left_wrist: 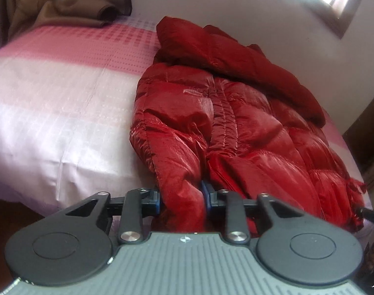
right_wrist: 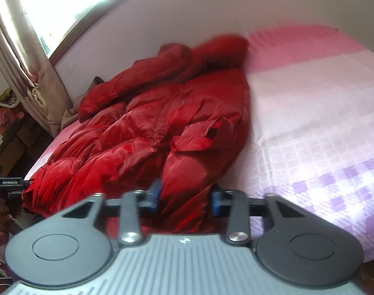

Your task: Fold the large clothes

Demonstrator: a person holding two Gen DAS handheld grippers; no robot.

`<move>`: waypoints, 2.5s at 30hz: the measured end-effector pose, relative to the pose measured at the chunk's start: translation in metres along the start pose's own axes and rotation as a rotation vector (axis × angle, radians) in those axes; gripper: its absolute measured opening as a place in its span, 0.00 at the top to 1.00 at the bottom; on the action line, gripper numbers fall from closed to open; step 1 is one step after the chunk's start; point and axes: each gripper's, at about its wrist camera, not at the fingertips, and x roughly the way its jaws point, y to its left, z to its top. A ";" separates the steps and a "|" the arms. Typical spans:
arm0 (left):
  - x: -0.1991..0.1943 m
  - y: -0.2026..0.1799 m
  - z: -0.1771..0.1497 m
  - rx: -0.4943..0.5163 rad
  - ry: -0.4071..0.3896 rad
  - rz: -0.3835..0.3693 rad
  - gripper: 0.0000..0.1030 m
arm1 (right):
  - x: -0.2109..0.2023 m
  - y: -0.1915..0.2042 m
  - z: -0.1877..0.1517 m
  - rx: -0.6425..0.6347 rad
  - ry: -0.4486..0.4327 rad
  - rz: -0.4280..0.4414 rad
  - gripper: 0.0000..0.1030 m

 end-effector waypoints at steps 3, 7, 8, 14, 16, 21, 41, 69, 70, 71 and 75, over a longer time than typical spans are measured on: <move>-0.001 0.000 -0.002 0.017 -0.007 -0.003 0.66 | -0.004 -0.001 0.003 -0.018 0.012 0.003 0.71; 0.002 0.008 0.000 -0.020 0.019 -0.014 0.33 | -0.010 -0.006 0.006 0.012 0.038 -0.001 0.54; 0.004 0.010 0.001 -0.033 0.029 -0.019 0.26 | -0.010 -0.008 0.006 0.027 0.052 0.003 0.48; 0.007 0.011 -0.001 -0.047 0.030 -0.027 0.62 | -0.002 -0.007 -0.005 0.048 0.047 0.057 0.56; 0.004 0.006 -0.001 -0.031 0.022 -0.034 0.74 | 0.004 -0.002 -0.004 0.039 0.049 0.072 0.73; -0.010 -0.001 -0.002 -0.057 -0.037 -0.019 0.87 | -0.003 -0.005 -0.005 0.078 0.016 0.121 0.85; -0.105 -0.022 -0.011 -0.139 -0.239 -0.055 0.89 | -0.080 0.014 0.006 0.236 -0.093 0.407 0.87; 0.061 -0.047 0.218 -0.196 -0.260 0.156 0.76 | 0.092 -0.045 0.207 0.465 -0.140 0.227 0.87; 0.068 -0.045 0.220 -0.199 -0.251 0.158 0.75 | 0.098 -0.048 0.205 0.473 -0.133 0.218 0.87; 0.077 -0.043 0.223 -0.204 -0.241 0.156 0.74 | 0.108 -0.052 0.205 0.492 -0.125 0.211 0.87; 0.096 -0.036 0.229 -0.234 -0.213 0.120 0.68 | 0.136 -0.065 0.203 0.571 -0.098 0.211 0.86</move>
